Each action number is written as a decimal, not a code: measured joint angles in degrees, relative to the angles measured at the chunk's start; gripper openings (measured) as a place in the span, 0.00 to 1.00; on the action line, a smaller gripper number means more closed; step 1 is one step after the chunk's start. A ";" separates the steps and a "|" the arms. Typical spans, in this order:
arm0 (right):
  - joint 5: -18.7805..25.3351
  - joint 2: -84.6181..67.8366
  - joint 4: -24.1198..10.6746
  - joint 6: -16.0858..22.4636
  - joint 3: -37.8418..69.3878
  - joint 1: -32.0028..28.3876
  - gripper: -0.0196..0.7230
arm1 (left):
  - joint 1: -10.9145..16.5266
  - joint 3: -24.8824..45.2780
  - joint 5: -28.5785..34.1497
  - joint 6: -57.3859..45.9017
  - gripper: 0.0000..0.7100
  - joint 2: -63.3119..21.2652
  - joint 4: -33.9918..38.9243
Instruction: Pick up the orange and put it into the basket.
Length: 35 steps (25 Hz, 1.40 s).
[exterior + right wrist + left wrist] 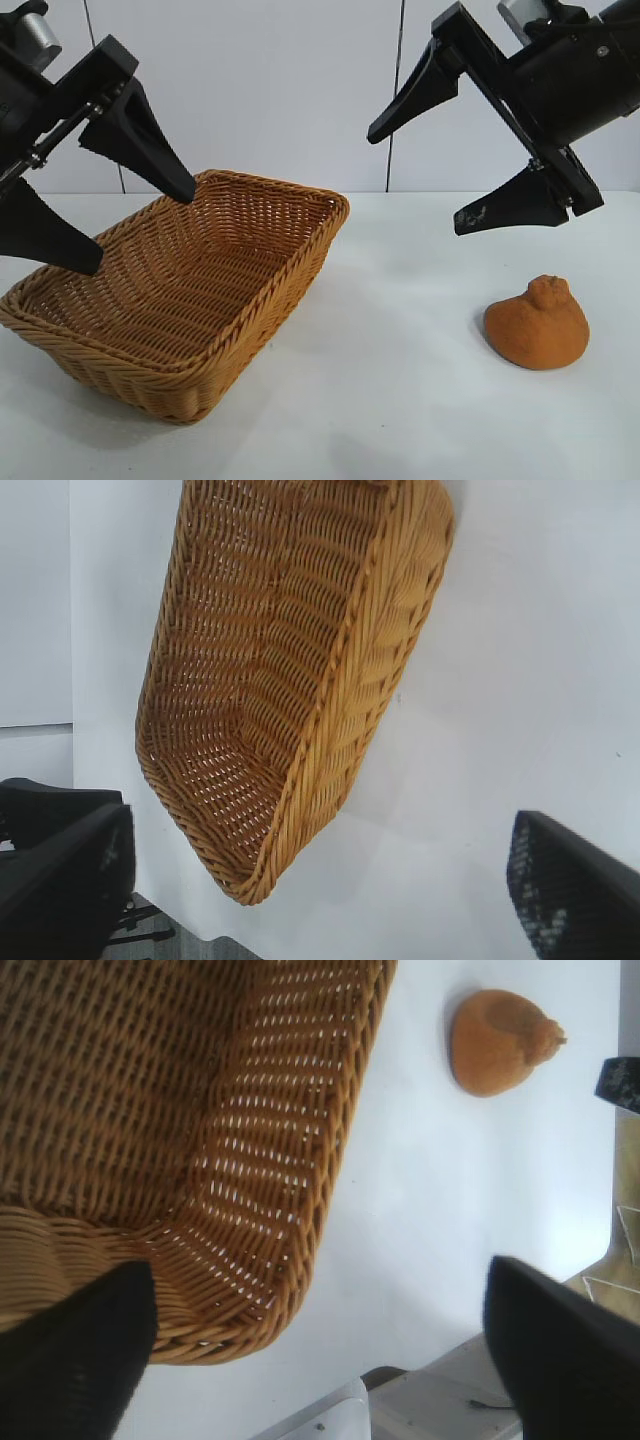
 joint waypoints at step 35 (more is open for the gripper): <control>-1.03 0.00 -0.35 0.00 0.00 0.00 0.96 | -10.29 6.61 -6.75 -85.76 0.89 -8.47 42.61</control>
